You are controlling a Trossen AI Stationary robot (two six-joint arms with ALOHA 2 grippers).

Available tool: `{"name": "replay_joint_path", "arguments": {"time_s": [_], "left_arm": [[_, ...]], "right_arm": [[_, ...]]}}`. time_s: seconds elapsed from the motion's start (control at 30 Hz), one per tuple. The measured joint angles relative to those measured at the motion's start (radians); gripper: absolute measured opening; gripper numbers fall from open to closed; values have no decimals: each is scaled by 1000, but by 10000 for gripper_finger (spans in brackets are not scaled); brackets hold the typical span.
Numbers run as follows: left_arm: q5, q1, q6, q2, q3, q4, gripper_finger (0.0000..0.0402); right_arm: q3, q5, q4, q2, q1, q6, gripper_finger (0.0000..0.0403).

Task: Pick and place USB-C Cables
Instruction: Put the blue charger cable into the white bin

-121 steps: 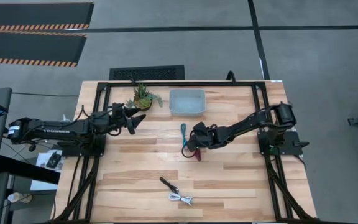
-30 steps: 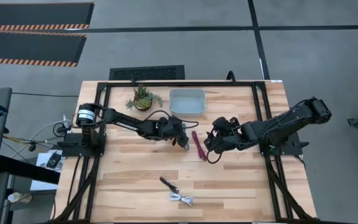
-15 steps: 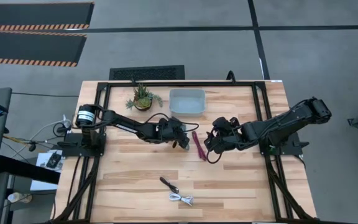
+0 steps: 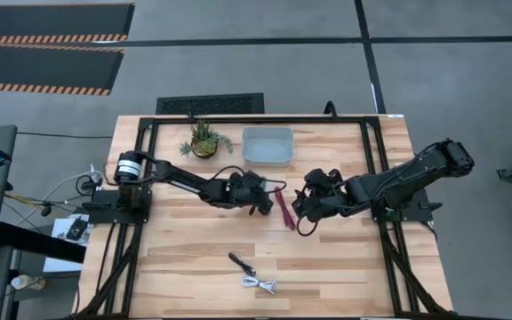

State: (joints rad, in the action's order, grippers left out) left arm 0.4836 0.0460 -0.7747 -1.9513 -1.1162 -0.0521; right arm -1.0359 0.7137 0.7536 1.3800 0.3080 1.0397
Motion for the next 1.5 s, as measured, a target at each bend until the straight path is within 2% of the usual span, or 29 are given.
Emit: {"name": "replay_joint_path", "arguments": {"time_s": [0.07, 0.33, 0.63, 0.77, 1.1, 1.33, 1.5], "left_arm": [[13, 0, 4, 2, 0, -3, 263], [-141, -32, 2, -61, -15, 18, 245], [-143, -37, 29, -78, -64, -63, 234], [-146, -40, 31, -78, -66, -94, 189], [-146, -38, 165, -77, -64, -117, 15], [-118, -19, 208, -59, -60, -133, 8], [-120, -16, 224, 19, -57, -197, 5]], "right_arm": [[0, 0, -4, 0, 0, 0, 268], [0, -3, -6, 0, 0, 0, 268], [0, -4, -5, 0, 0, 0, 268], [0, -5, -5, 0, 0, 0, 268], [0, -5, -5, 0, 0, 0, 268], [0, -4, -5, 0, -2, 34, 268], [0, -4, -6, -1, -3, 36, 268]]}}
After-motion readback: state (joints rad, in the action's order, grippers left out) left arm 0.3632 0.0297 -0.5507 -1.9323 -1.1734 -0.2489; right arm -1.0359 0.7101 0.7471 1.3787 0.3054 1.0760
